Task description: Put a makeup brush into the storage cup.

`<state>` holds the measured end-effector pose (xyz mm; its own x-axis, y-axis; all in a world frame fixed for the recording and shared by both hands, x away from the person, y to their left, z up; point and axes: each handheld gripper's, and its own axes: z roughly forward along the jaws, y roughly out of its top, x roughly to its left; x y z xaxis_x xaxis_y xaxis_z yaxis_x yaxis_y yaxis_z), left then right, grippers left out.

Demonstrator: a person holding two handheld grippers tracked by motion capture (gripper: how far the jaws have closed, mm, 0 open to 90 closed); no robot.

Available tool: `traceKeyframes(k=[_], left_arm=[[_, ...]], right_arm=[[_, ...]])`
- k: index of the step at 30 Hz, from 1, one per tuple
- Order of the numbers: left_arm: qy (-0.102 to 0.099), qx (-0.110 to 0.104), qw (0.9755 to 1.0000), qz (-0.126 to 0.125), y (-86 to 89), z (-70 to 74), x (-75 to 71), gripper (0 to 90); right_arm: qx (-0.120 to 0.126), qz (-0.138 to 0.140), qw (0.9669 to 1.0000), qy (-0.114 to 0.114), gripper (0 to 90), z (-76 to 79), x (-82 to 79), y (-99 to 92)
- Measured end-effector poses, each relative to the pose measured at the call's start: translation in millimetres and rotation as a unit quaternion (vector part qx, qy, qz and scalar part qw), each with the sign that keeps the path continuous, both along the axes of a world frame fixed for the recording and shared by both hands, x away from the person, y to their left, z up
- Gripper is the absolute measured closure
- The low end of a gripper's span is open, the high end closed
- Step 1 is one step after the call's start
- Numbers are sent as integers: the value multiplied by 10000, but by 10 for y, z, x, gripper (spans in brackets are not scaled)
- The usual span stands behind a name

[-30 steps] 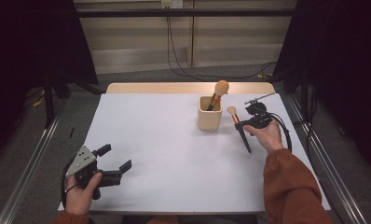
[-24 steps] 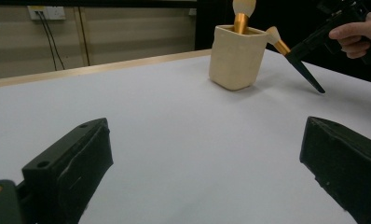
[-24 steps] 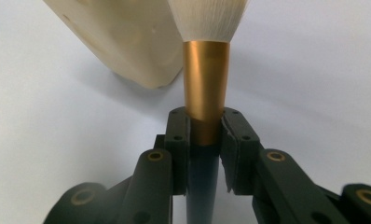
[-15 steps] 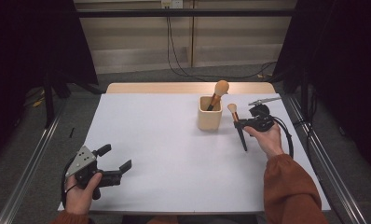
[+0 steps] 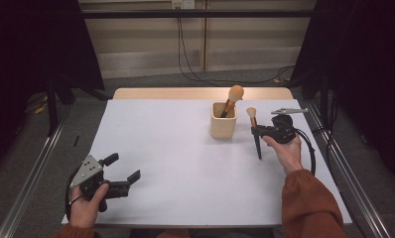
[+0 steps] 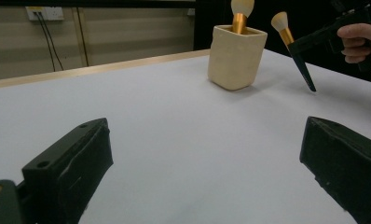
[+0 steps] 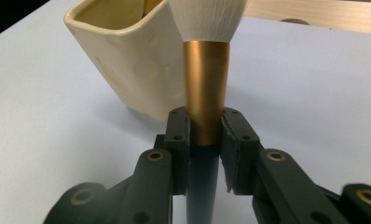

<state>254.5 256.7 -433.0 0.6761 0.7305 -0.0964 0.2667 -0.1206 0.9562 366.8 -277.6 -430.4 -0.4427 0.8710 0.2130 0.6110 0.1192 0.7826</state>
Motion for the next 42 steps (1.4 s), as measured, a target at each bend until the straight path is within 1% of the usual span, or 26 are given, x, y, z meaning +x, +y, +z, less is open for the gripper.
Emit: traceKeyframes(k=[4,7,9,11,14,19,21,24,28,36,38,40,42], left_arm=[[-27,15,10000,-11,0,8,-4,22],[-18,7,10000,-5,-5,7,-6,22],[-28,-6,10000,0,-2,8,-8,22],[-22,-8,10000,11,-1,8,-9,22],[-46,-16,10000,-3,1,10,-9,22],[-32,14,10000,-5,-1,7,-5,22],[-14,-5,10000,19,1,5,-10,22],[-22,-16,10000,38,13,5,-11,22],[-24,-33,10000,42,13,5,-16,22],[-44,-11,10000,15,6,8,-11,22],[-43,-19,10000,15,4,7,-11,22],[-36,-17,10000,18,6,6,-9,22],[-15,-87,9999,51,4,7,-13,22]], right_arm=[[113,-40,9999,-122,742,-6,-23,-16],[173,11,9997,-179,742,-11,-40,-13],[181,17,9994,-292,742,-15,-55,-11],[239,33,9990,-364,742,-24,-62,-18],[239,25,9986,-482,742,-26,-71,-18],[341,38,9973,-653,742,-12,-101,-7],[453,-6,9963,-731,742,-7,-115,0],[405,45,9955,-852,742,12,-131,23],[515,72,9935,-1017,742,55,-154,31],[590,126,9900,-1274,742,158,-184,56],[629,148,9891,-1324,742,183,-189,68],[614,171,9887,-1357,742,208,-189,75],[659,165,9879,-1395,742,230,-186,80]])
